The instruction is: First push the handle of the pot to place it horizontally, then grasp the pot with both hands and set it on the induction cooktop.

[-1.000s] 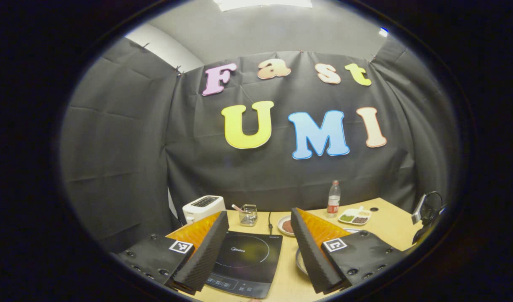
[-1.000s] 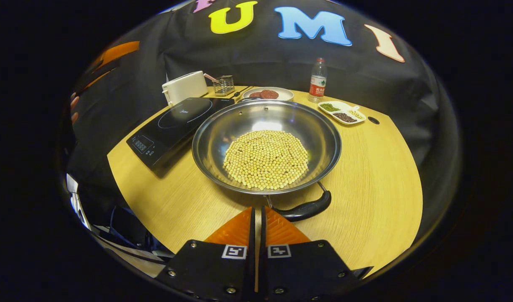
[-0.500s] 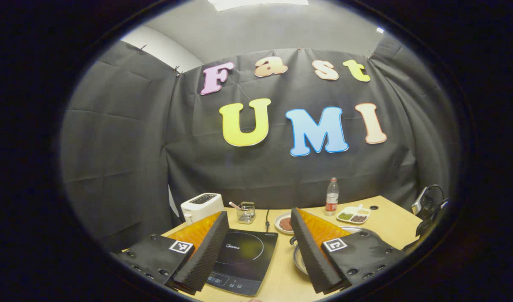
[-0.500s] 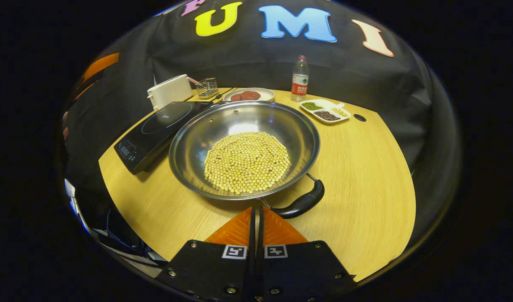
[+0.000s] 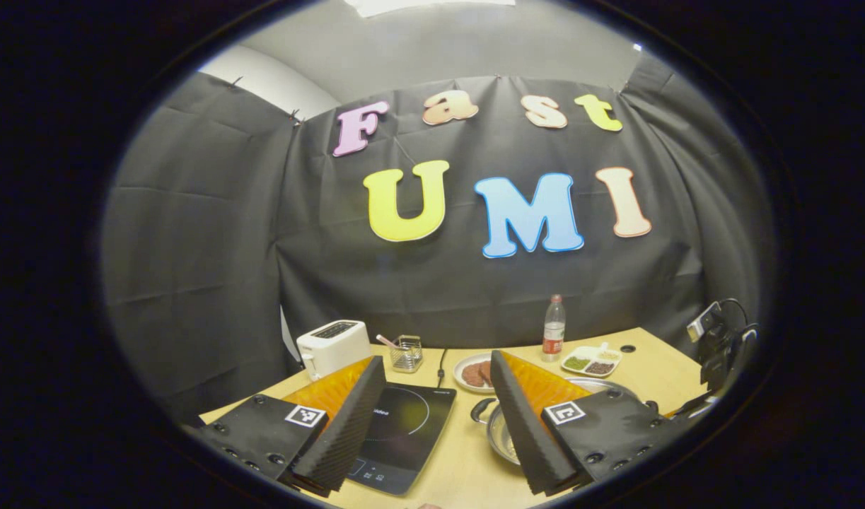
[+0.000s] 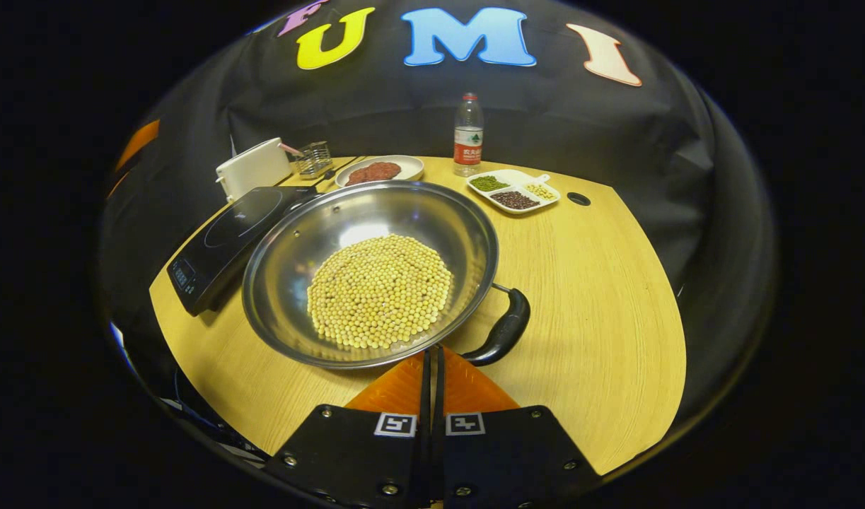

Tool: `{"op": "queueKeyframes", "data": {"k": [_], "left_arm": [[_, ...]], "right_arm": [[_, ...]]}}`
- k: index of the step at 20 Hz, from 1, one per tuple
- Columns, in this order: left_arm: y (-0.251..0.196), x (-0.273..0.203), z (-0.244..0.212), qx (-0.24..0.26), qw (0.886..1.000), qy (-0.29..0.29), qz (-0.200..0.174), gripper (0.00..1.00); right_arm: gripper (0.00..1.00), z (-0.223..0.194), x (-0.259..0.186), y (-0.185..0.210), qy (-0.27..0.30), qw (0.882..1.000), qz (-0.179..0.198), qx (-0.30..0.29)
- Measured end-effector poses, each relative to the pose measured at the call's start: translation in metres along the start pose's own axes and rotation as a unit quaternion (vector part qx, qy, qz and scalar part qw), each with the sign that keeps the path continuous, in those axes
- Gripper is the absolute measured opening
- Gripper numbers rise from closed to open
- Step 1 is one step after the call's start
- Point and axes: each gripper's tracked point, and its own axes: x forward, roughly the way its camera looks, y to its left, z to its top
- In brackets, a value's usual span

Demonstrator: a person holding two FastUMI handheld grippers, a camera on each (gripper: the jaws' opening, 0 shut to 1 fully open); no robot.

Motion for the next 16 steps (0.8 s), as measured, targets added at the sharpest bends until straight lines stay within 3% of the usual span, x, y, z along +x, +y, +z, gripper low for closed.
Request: {"op": "queueKeyframes", "data": {"k": [6,16], "left_arm": [[0.0,-0.001,-0.005,0.001,1.0,0.008,0.016,0.94],[-0.004,-0.001,-0.021,0.011,0.999,0.03,0.044,0.94]], "right_arm": [[0.01,0.017,0.014,-0.023,-0.008,0.999,-0.029,0.021],[0.03,0.04,0.033,-0.044,-0.014,0.998,-0.024,0.052]]}}
